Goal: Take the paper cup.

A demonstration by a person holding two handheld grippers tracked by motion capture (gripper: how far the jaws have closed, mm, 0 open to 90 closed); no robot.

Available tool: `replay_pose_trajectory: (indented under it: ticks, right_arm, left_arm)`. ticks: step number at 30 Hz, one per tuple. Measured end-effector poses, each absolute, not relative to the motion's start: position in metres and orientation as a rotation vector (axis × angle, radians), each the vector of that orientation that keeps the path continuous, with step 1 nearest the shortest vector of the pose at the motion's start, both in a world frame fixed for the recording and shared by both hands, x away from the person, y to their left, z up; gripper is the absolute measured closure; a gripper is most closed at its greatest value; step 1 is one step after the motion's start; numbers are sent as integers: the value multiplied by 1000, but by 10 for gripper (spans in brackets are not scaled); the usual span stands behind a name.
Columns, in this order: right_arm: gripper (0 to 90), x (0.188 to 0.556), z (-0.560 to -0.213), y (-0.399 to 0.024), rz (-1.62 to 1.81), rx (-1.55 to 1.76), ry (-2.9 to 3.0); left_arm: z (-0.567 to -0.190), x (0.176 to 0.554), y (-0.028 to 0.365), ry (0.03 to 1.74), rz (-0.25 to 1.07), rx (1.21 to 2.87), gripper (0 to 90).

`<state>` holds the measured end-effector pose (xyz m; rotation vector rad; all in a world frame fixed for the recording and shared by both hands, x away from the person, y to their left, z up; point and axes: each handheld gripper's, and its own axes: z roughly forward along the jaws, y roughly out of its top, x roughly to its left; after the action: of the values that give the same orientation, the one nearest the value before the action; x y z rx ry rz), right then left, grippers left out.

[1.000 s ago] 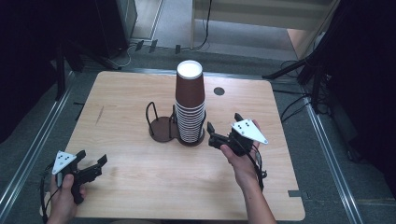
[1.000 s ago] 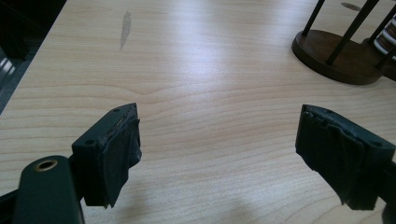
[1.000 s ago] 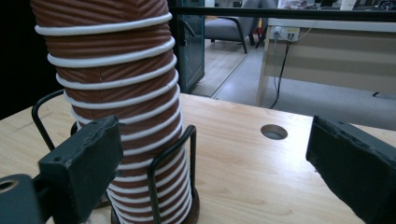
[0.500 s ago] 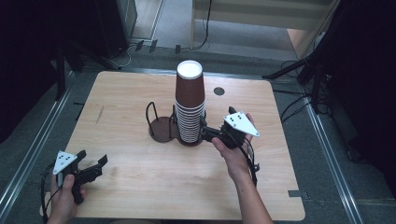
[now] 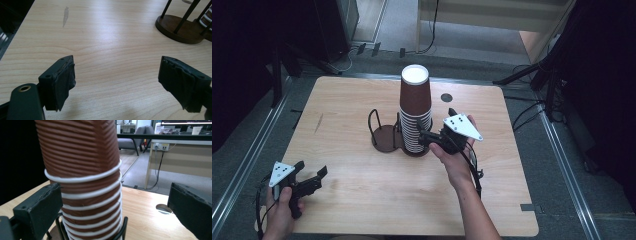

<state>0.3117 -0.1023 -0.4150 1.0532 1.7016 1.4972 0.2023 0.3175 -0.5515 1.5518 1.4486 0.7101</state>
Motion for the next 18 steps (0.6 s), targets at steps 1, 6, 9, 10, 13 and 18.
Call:
replay_pose_trajectory:
  ticks: [1, 6, 9, 10, 13, 18]
  right_arm:
    - [0, 312, -414, -101, 1503, 1051, 1702]
    - [0, 313, -412, -93, 1511, 1048, 1699]
    - [0, 314, -411, -90, 1518, 1051, 1693]
    - [0, 314, -411, -89, 1524, 1059, 1686]
    - [0, 315, -410, -86, 1538, 1071, 1668]
    - [0, 317, -409, -79, 1534, 1088, 1651]
  left_arm:
    - [-551, 202, 317, 1447, 711, 1553, 145]
    - [-551, 202, 317, 1446, 711, 1555, 145]
    - [-552, 202, 317, 1446, 712, 1555, 145]
    - [-551, 202, 317, 1445, 713, 1556, 145]
    - [-552, 202, 317, 1444, 712, 1555, 145]
    - [-551, 202, 317, 1443, 711, 1558, 145]
